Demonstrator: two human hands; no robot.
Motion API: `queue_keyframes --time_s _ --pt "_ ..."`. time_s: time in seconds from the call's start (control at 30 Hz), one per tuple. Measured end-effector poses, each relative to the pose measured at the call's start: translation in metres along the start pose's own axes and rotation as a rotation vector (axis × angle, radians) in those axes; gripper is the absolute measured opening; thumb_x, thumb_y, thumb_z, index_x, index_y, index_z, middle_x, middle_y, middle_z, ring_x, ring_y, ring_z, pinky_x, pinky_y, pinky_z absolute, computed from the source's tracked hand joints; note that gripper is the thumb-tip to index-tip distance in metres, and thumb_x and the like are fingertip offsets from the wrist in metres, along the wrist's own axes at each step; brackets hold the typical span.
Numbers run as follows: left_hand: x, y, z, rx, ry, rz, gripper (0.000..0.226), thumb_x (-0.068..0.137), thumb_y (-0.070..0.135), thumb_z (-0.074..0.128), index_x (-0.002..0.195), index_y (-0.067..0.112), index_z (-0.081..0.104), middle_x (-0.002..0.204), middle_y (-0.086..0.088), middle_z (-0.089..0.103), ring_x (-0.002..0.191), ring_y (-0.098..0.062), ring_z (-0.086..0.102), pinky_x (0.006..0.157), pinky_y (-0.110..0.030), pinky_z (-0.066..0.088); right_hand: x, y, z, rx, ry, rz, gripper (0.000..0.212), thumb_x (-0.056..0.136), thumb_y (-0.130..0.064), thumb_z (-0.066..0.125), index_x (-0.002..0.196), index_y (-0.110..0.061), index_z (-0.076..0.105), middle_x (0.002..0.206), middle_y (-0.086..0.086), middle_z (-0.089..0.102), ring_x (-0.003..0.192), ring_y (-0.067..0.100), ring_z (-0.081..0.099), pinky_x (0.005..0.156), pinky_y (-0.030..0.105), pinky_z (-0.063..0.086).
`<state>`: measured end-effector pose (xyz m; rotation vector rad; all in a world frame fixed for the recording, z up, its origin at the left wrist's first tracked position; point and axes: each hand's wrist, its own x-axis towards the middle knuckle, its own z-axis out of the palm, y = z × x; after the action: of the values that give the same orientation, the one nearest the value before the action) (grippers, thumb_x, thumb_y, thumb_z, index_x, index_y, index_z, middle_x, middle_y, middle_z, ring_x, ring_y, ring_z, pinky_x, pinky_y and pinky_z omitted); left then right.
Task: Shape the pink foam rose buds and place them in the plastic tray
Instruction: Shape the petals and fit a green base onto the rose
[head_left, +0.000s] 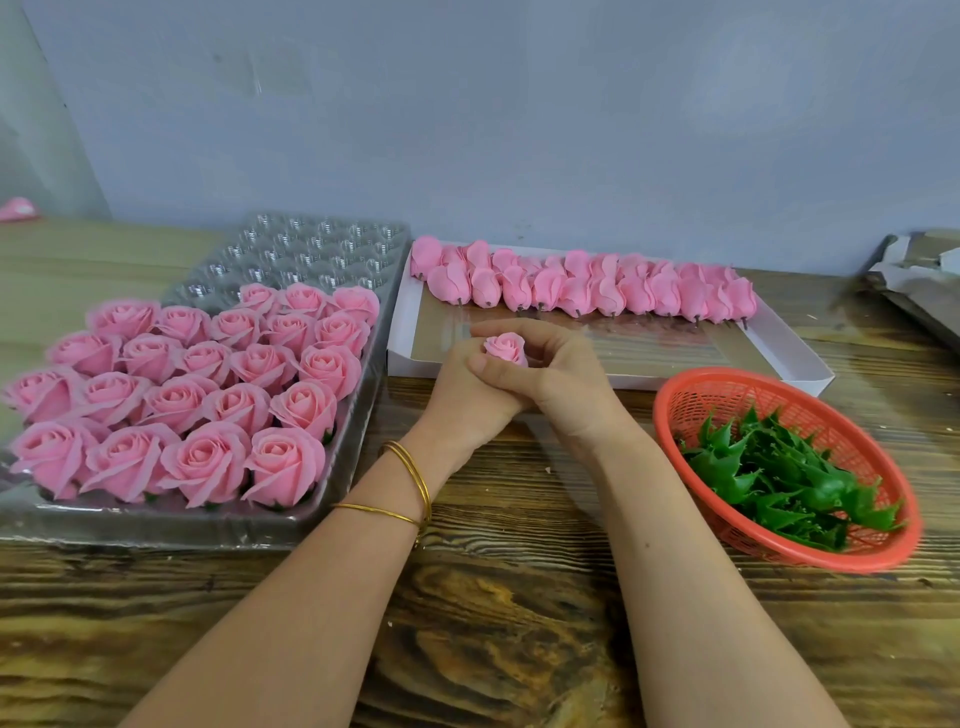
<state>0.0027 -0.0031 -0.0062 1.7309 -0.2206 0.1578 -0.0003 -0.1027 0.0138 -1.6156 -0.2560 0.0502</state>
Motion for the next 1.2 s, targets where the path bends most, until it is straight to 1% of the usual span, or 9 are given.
queue_keyframes --time_s 0.17,0.27,0.47,0.6,0.67,0.8,1.0,1.13,1.2 --pt "0.000 0.000 -0.001 0.039 0.032 0.034 0.023 0.069 0.001 0.078 0.072 0.022 0.069 0.074 0.002 0.073 0.074 -0.010 0.070 0.069 -0.033 0.060 0.004 -0.001 0.002 0.069 0.150 -0.034 0.036 0.079 -0.041 0.064 0.084 -0.007 0.076 0.081 0.014 0.071 0.082 0.014 0.064 0.079 0.030 0.049" --pt "0.002 -0.001 -0.003 0.180 0.010 0.060 0.028 0.069 0.008 0.079 0.066 0.030 0.063 0.067 0.010 0.068 0.068 0.005 0.063 0.063 -0.014 0.051 0.005 0.004 0.004 -0.018 0.244 -0.152 0.047 0.087 -0.039 0.064 0.079 0.007 0.070 0.082 0.031 0.065 0.073 0.018 0.056 0.071 0.033 0.044" --pt "0.003 -0.003 0.000 0.235 0.005 0.094 0.036 0.074 0.017 0.053 0.052 0.044 0.057 0.051 0.018 0.058 0.051 0.004 0.048 0.048 -0.011 0.033 0.009 0.017 0.009 -0.280 0.317 -0.303 0.034 0.088 -0.023 0.067 0.055 -0.029 0.063 0.050 -0.017 0.059 0.051 -0.002 0.050 0.054 0.015 0.038" --pt "0.005 -0.006 0.003 0.264 0.043 0.148 0.027 0.077 0.022 0.048 0.053 0.033 0.054 0.054 0.020 0.057 0.057 0.005 0.051 0.056 -0.021 0.043 0.010 0.018 0.010 -0.288 0.296 -0.325 0.015 0.081 -0.027 0.072 0.068 -0.034 0.069 0.063 -0.020 0.068 0.063 -0.005 0.061 0.063 0.017 0.047" --pt "0.007 -0.009 0.003 0.241 0.077 0.174 0.031 0.084 0.016 0.054 0.059 0.035 0.054 0.059 0.023 0.059 0.064 0.013 0.056 0.060 -0.014 0.045 0.009 0.019 0.011 -0.262 0.277 -0.293 0.003 0.077 -0.031 0.072 0.075 -0.032 0.072 0.072 -0.015 0.072 0.072 0.002 0.067 0.072 0.027 0.055" --pt "0.009 -0.010 0.001 0.351 0.125 0.197 0.041 0.087 0.007 0.057 0.057 0.033 0.049 0.059 0.019 0.052 0.059 0.015 0.051 0.054 -0.008 0.039 0.008 0.017 0.012 -0.226 0.204 -0.211 0.025 0.077 -0.038 0.072 0.089 -0.016 0.076 0.085 -0.003 0.075 0.085 0.014 0.071 0.086 0.044 0.056" --pt "0.006 -0.002 0.002 0.358 0.102 0.216 0.020 0.081 0.026 0.041 0.064 0.034 0.047 0.068 0.014 0.053 0.077 -0.019 0.060 0.073 -0.038 0.052 0.004 0.011 0.019 -0.262 0.202 -0.170 0.048 0.078 -0.050 0.067 0.114 -0.018 0.069 0.106 -0.005 0.071 0.103 0.007 0.065 0.097 0.042 0.052" --pt "0.004 -0.003 0.000 0.289 0.062 0.186 0.034 0.077 0.023 0.046 0.056 0.046 0.059 0.069 0.022 0.065 0.065 -0.017 0.057 0.057 -0.017 0.042 0.004 0.005 0.019 -0.200 0.265 -0.229 0.038 0.084 -0.046 0.063 0.112 -0.021 0.069 0.107 -0.004 0.071 0.106 0.013 0.065 0.094 0.049 0.052" --pt "0.006 -0.006 0.000 0.355 0.082 0.199 0.033 0.080 0.021 0.048 0.049 0.034 0.052 0.054 0.011 0.059 0.058 -0.015 0.052 0.053 -0.008 0.036 0.003 0.004 0.020 -0.260 0.262 -0.273 0.030 0.089 -0.040 0.060 0.107 -0.020 0.072 0.100 -0.009 0.072 0.098 0.005 0.066 0.091 0.043 0.054"
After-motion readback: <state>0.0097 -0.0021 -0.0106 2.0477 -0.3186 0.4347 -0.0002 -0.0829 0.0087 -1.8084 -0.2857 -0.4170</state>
